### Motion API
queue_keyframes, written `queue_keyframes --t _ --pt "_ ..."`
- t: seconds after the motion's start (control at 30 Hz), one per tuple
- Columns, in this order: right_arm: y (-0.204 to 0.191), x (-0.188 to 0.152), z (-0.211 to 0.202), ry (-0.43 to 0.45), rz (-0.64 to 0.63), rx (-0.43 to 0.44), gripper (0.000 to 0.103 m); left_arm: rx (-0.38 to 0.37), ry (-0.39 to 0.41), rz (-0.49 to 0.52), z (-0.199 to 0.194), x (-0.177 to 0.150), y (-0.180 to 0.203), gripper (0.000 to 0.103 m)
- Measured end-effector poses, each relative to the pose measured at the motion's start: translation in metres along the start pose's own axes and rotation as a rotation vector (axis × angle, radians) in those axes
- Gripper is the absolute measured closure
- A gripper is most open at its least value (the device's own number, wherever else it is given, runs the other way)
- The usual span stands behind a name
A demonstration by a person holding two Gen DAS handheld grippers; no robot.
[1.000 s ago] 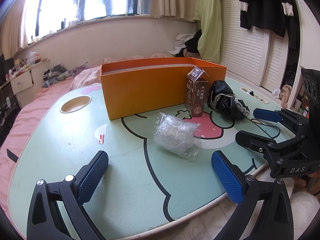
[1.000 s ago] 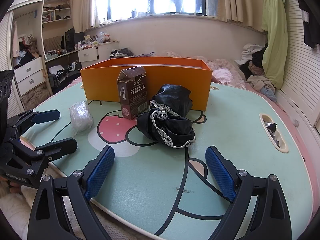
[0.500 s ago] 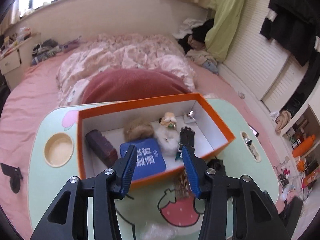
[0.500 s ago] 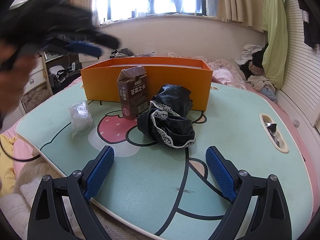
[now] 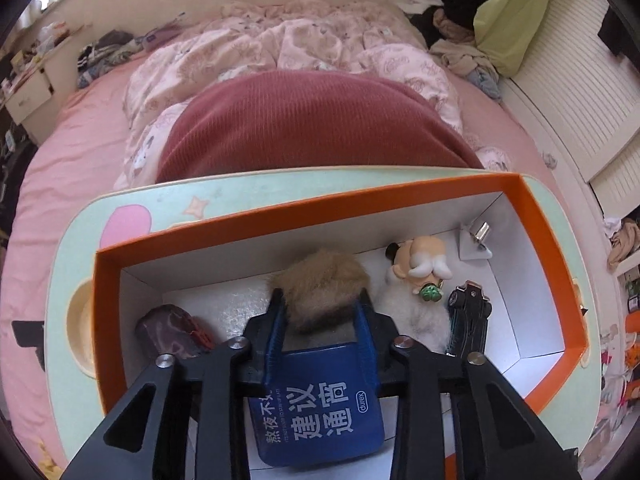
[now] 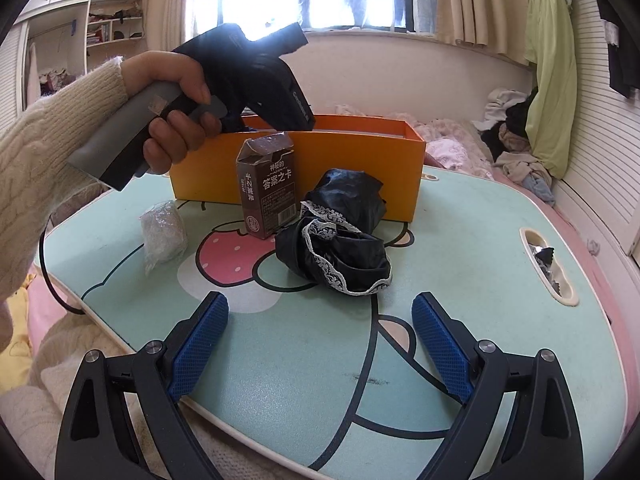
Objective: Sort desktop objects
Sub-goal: 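Grasp the fluffy brown pompom in the box with the left gripper, place it on the table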
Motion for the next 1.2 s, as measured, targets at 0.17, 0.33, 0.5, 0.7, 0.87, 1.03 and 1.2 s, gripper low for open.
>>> queue_keyframes --t 0.17,0.33,0.5,0.7,0.87,1.03,1.2 --pt "0.0 0.0 0.001 -0.001 0.0 0.002 0.01 -0.087 0.154 0.029 -0.047 -0.003 0.002 0.095" --pt "0.0 0.0 0.001 0.0 0.0 0.001 0.01 -0.158 0.283 0.059 -0.102 -0.012 0.008 0.095" --pt "0.0 0.0 0.001 0.0 0.0 0.001 0.01 -0.287 0.356 0.089 -0.146 -0.038 0.018 0.095" --pt "0.0 -0.001 0.001 -0.001 0.0 0.001 0.01 -0.341 0.301 0.143 -0.138 -0.096 0.022 0.095" --pt "0.0 -0.001 0.0 -0.001 0.0 0.001 0.01 -0.282 0.298 0.157 -0.109 -0.122 0.012 0.06" --pt "0.0 -0.002 0.0 -0.001 0.001 0.001 0.01 -0.256 0.429 0.158 -0.135 -0.138 0.001 0.038" --pt "0.0 -0.002 0.0 0.0 0.001 0.0 0.009 -0.176 0.522 0.26 -0.158 -0.183 -0.01 0.008"
Point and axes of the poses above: each gripper's, at about its wrist camera, not at the fingertips, and z roughly the way its jaws point, y to its right, x to its top, the point moved 3 cm from there along z, roughly the way its jaws point, and after that the axes turned 4 degrees about -x, right-handed, at the moved point
